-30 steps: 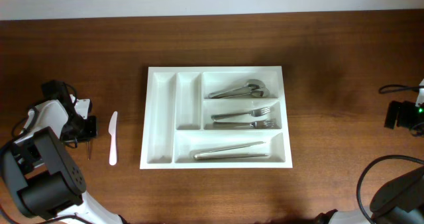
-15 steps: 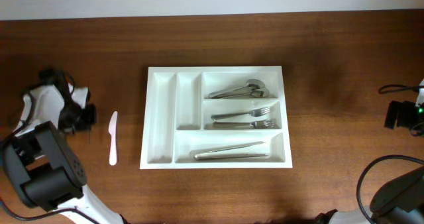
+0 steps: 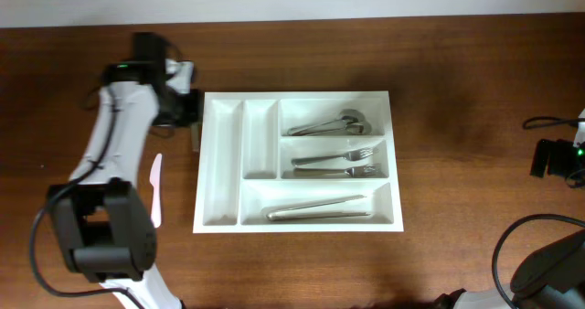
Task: Pack container
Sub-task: 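Lift the spoon and carry it into the tray's narrow left compartment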
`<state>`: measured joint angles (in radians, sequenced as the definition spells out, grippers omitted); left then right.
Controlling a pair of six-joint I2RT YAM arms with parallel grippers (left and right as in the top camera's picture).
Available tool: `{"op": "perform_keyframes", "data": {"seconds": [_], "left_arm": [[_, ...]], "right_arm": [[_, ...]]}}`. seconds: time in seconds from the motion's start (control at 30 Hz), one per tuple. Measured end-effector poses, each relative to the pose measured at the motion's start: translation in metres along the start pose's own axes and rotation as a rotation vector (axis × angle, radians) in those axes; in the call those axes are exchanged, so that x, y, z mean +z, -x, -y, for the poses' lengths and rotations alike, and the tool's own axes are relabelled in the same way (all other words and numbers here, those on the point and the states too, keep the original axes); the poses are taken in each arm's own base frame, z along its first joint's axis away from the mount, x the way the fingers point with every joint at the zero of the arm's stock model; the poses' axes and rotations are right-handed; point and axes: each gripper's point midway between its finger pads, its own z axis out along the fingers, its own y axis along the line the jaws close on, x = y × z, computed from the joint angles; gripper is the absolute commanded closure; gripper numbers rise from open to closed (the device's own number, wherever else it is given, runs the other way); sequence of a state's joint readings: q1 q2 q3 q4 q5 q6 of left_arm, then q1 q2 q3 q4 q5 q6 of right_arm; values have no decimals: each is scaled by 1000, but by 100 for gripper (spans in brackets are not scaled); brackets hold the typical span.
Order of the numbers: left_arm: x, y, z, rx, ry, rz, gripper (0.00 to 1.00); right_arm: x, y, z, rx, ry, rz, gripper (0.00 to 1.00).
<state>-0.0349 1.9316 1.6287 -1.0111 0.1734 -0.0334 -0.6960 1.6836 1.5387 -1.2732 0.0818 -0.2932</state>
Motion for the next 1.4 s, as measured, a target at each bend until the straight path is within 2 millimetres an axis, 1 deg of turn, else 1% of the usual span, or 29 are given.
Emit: {"op": "perform_keyframes", "data": {"seconds": [0.03, 0.07, 0.2, 0.3, 0.37, 0.43, 0.53, 0.7, 0.83, 0.93, 1.07, 1.1, 1.2, 1.33, 1.4], "left_arm": [[3, -2, 18, 11, -14, -6, 98], [4, -4, 29, 21, -21, -12, 98], [11, -16, 85, 96, -59, -36, 98], [14, -26, 113, 146, -68, -48, 98], [15, -30, 123, 158, -47, -48, 98], [16, -32, 127, 157, -13, -42, 98], [17, -31, 127, 140, 21, -28, 98], [17, -19, 123, 110, 46, 25, 97], [16, -9, 125, 101, 48, 64, 93], [21, -8, 124, 100, 50, 64, 91], [39, -13, 120, 95, 67, 22, 91], [43, -15, 120, 95, 70, 13, 89], [52, -18, 118, 93, 77, -8, 80], [52, -17, 117, 88, 81, -7, 73], [52, -18, 116, 86, 84, -13, 66]], "right_arm": [[0, 0, 0, 0, 0, 0, 1], [0, 0, 0, 0, 0, 0, 1], [0, 0, 0, 0, 0, 0, 1], [0, 0, 0, 0, 0, 0, 1], [0, 0, 0, 0, 0, 0, 1], [0, 0, 0, 0, 0, 0, 1], [0, 0, 0, 1, 0, 0, 1], [0, 0, 0, 1, 0, 0, 1], [0, 0, 0, 1, 0, 0, 1], [0, 0, 0, 0, 0, 0, 1], [0, 0, 0, 0, 0, 0, 1], [0, 0, 0, 0, 0, 0, 1], [0, 0, 0, 0, 0, 0, 1], [0, 0, 0, 0, 0, 0, 1], [0, 0, 0, 0, 0, 0, 1]]}}
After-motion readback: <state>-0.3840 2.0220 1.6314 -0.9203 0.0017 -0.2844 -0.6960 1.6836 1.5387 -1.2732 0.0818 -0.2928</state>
